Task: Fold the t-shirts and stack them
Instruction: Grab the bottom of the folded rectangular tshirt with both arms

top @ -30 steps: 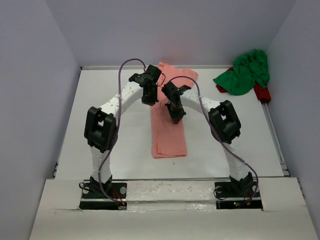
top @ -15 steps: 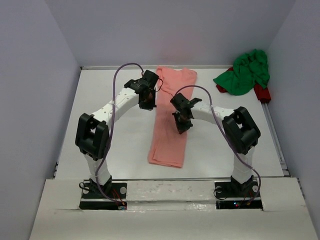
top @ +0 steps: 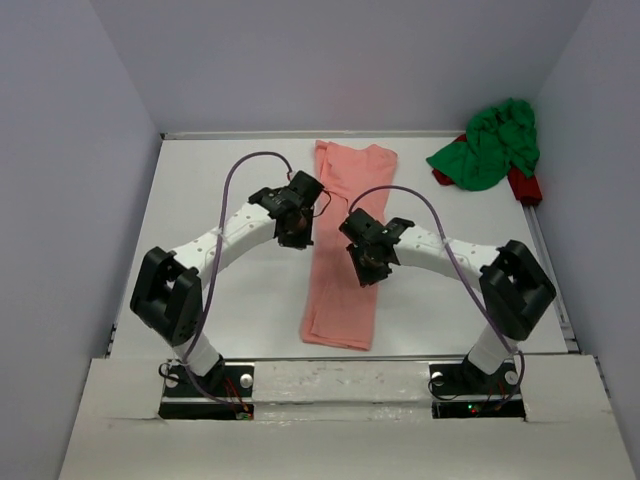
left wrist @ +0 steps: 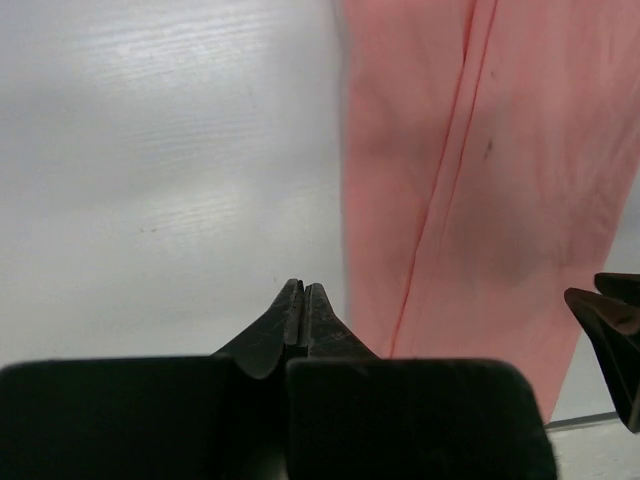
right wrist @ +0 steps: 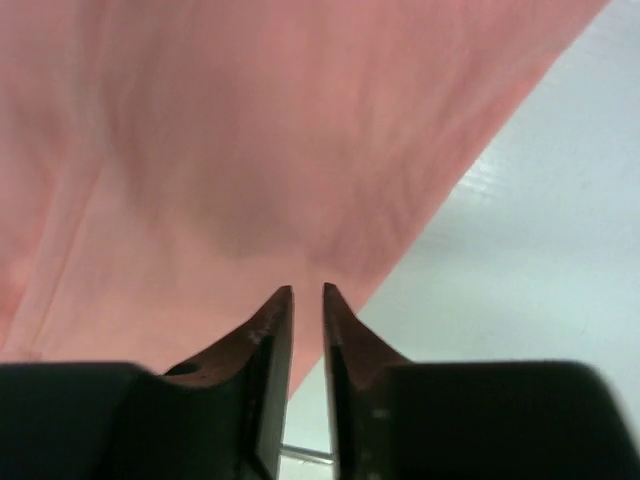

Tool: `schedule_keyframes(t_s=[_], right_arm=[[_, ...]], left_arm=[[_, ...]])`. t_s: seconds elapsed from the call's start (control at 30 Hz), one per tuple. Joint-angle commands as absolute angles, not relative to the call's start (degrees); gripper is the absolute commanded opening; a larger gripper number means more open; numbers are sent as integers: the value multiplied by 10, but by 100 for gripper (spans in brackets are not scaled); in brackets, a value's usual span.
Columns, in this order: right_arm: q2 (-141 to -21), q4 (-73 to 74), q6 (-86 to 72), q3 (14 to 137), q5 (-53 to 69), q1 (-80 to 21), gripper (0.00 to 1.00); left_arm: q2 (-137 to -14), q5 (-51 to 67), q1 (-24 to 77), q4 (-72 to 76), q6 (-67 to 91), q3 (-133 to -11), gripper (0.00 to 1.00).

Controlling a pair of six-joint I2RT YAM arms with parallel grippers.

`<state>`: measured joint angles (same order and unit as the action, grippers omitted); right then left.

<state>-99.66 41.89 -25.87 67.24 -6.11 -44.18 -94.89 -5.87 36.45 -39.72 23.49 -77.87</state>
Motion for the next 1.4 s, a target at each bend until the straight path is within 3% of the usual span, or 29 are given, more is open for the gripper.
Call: schedule_keyframes(t_s=[0.0,0.2,0.23,0.33,0.7,1.1,1.37], right_arm=[[-906,446,-294,658,-111,-474,35],[-828,496,-372,611,-107,-526,46],[-816,489,-384,593,-98,-536,51],[-769,449,-433,519,-59,-571,53],[-665,318,-584,340,-33,-672,52],[-718,289,-572,367,-76,-683,51],[-704,311,-590,386,-122,-683,52]], left_arm=[[-891,-101,398,-398,275,-733,1],[-836,-99,443,-399,330,-663,28],[-829,-72,451,-391,334,-637,38],[-793,-14,454,-351,354,-570,55],[-680,135,455,-223,405,-404,59],[-676,207,457,-121,422,-322,58],[-687,180,457,-161,419,-323,57]])
